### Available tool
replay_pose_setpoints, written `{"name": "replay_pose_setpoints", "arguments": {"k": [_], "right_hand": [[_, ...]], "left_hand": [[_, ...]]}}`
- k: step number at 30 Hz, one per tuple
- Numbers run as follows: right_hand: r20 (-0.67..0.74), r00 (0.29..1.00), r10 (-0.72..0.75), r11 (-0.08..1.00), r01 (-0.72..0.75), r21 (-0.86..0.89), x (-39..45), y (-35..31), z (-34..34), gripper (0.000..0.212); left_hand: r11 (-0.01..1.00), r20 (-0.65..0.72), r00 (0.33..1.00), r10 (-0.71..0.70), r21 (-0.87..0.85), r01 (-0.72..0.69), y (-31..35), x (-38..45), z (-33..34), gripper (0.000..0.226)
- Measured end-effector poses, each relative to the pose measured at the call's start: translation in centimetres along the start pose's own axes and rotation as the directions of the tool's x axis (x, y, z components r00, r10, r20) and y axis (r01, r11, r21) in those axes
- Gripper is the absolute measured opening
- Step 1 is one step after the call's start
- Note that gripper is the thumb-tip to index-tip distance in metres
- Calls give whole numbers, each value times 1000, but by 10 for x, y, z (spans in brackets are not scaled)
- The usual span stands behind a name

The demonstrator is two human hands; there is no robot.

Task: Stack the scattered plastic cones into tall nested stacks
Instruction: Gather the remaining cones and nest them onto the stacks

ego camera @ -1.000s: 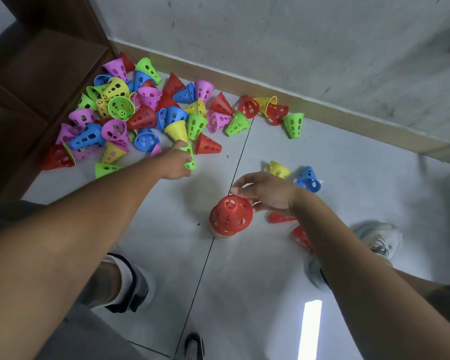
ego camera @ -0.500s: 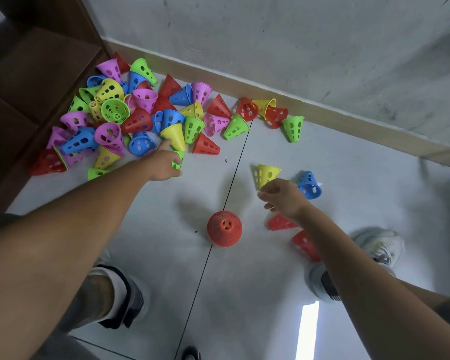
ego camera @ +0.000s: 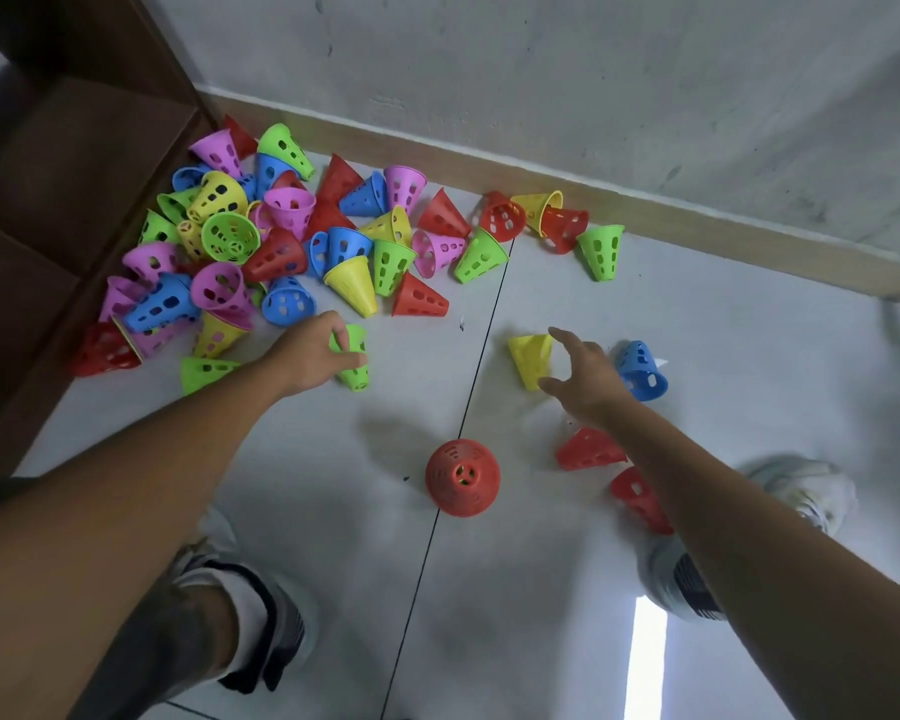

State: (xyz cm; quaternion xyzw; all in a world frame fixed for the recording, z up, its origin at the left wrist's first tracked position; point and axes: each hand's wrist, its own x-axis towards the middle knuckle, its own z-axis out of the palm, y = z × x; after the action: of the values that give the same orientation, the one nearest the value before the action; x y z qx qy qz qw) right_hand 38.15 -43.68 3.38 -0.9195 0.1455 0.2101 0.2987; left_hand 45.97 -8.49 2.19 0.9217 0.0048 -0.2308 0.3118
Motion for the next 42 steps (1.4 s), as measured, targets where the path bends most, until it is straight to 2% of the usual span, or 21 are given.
{"name": "replay_pose_setpoints", "arguments": {"k": [5, 7, 10, 11, 14, 19, 23, 25, 28, 31, 35, 39, 42], "right_hand": [[53, 999, -5, 997, 9, -74, 10, 2, 6, 67], [41, 999, -1, 997, 4, -75, 12, 2, 7, 58], [22, 1000, 18, 993, -15, -121, 13, 5, 9, 39], [19, 1000, 24, 991, -21, -130, 12, 8, 10, 35], [8, 1000, 30, 990, -29, -137, 7, 13, 15, 29], [-36, 999, 1, 991, -6, -133, 0, 13, 24, 20], [-60, 998, 30, 989, -38, -146, -2, 13, 28, 19], [-75, 996, 44, 992, -52, -111, -3, 13, 28, 17], [-115, 991, 69, 998, -69, 0, -7, 11, 23, 15], [-151, 980, 127, 983, -104, 152, -9, 8, 17, 11], [-106, 976, 192, 881, -124, 456, -11, 2, 7, 13], [5, 996, 91, 759, -73, 647, -26, -10, -13, 13], [121, 992, -32, 696, -65, 715, -38, -19, -28, 13]], "left_hand": [[980, 139, 989, -54, -184, 80, 36, -17, 0, 55], [966, 232, 971, -56, -233, 112, 54, -27, -1, 62], [934, 383, 924, 3, -332, 135, 76, -41, -5, 92], [914, 427, 904, 30, -378, 149, 82, -45, -6, 94], [857, 549, 828, 116, -477, 196, 100, -58, -11, 76], [886, 629, 758, 176, -437, 157, 129, -81, -29, 83], [952, 717, 669, 196, -304, 46, 141, -96, -41, 95], [971, 747, 641, 178, -240, 10, 142, -101, -42, 92], [987, 759, 637, 135, -156, -23, 144, -107, -37, 88], [996, 755, 653, 61, -3, -90, 144, -111, -29, 73], [983, 725, 687, 51, 85, -162, 141, -114, -14, 62], [973, 678, 728, 102, 83, -213, 130, -114, 0, 63], [975, 631, 763, 141, 46, -218, 122, -113, 7, 65]]}}
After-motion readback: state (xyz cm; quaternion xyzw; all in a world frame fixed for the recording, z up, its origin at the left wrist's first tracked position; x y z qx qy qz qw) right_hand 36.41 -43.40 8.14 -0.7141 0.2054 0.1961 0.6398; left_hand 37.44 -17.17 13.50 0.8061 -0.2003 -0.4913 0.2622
